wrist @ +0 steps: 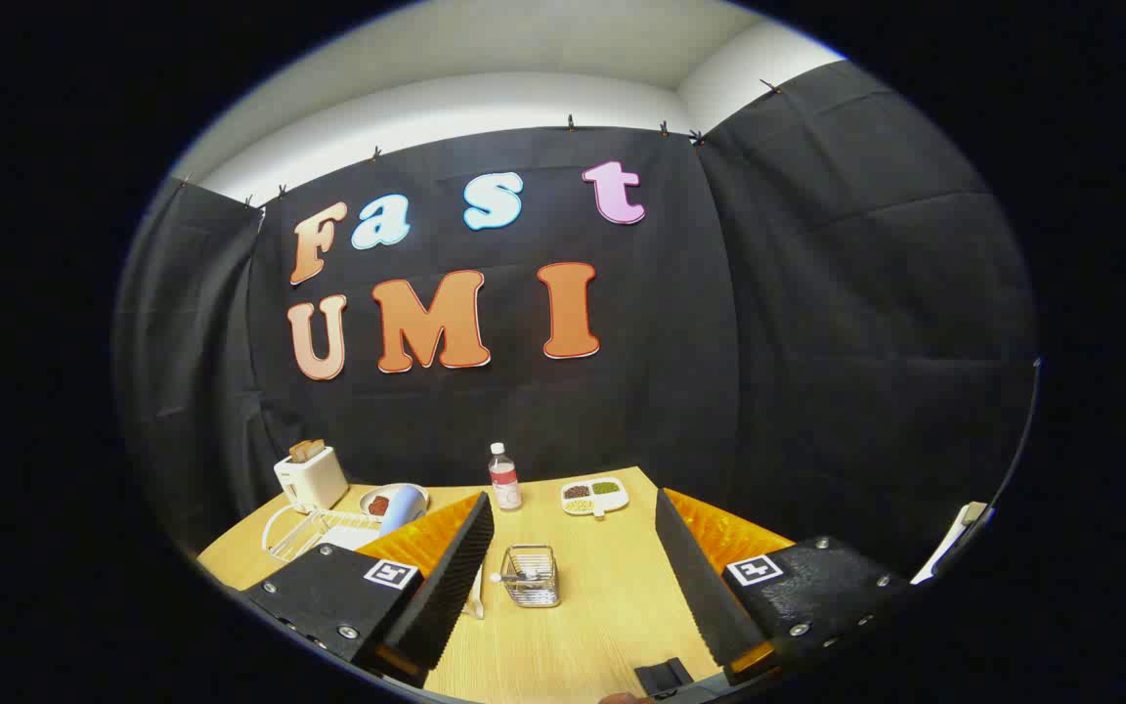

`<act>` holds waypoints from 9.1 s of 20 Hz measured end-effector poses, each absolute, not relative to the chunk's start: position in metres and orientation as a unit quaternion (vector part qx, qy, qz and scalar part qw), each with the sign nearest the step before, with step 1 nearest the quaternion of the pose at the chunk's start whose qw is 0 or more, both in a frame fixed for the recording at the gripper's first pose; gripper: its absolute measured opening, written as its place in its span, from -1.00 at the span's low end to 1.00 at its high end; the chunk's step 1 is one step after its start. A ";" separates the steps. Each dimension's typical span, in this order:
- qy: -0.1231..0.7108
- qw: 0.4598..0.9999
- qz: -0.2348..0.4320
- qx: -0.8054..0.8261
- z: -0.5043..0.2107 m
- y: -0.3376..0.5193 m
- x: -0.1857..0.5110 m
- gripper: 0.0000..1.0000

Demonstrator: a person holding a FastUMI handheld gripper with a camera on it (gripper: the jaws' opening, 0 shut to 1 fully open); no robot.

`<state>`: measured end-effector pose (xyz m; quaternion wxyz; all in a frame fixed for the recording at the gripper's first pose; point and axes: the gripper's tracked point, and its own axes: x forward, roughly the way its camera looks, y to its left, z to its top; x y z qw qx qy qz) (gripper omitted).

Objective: Take the plate from the dish rack, then take the spoon from the basket and place it into the plate.

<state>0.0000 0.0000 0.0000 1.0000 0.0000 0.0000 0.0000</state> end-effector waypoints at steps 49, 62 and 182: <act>0.285 0.955 0.075 -0.023 -0.152 0.254 0.216 1.00; 0.365 0.931 -0.006 -0.015 -0.203 0.260 0.224 -0.26; 0.054 0.997 0.037 -0.027 -0.094 0.175 0.009 -0.89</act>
